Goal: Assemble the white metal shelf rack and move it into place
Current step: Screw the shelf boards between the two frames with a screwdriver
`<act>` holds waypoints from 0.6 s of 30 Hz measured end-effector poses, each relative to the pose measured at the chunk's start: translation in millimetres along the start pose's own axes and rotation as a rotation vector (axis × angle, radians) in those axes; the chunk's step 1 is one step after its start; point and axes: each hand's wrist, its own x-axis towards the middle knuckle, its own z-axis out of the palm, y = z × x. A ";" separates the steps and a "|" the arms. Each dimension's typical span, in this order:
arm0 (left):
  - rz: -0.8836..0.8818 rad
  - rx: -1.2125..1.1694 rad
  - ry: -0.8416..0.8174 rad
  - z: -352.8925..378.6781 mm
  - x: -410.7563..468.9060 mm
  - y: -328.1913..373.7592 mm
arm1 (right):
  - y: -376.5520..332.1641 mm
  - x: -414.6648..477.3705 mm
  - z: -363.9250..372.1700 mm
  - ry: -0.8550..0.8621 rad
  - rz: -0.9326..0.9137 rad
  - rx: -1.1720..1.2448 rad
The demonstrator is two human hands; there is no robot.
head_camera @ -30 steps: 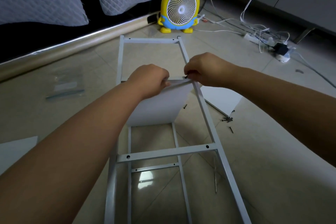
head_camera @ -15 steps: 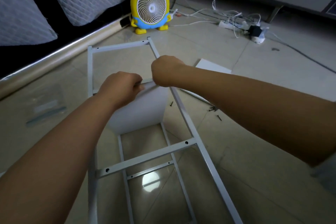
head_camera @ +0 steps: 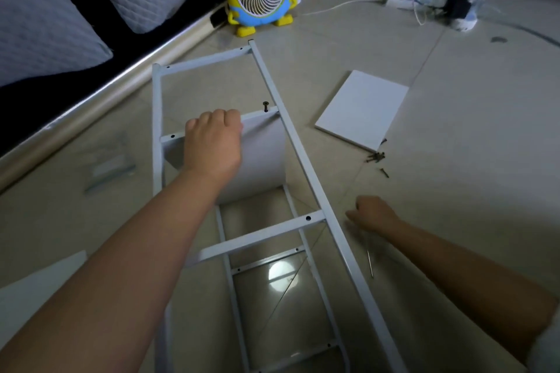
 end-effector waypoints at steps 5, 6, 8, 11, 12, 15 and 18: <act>0.017 -0.003 0.021 -3.8 0.3 1.2 | 27.4 0.1 58.4 0.006 0.072 0.043; 0.036 0.002 0.022 -3.7 0.2 2.0 | 27.7 1.3 61.2 0.018 0.065 0.027; 0.063 0.024 -0.004 -2.2 0.4 0.1 | 23.0 4.5 57.6 0.039 0.062 0.057; 0.105 0.049 0.055 0.8 1.5 -2.8 | 4.0 8.5 17.2 0.220 0.009 0.366; 0.121 0.064 0.092 1.8 2.4 -3.0 | -5.2 6.1 -7.4 0.338 -0.033 0.485; 0.136 0.096 0.129 3.0 5.0 -7.7 | -39.1 -17.5 -94.4 0.655 -0.164 0.863; 0.127 0.081 0.116 -1.3 6.4 -6.5 | -71.8 -48.8 -162.7 0.823 -0.352 1.136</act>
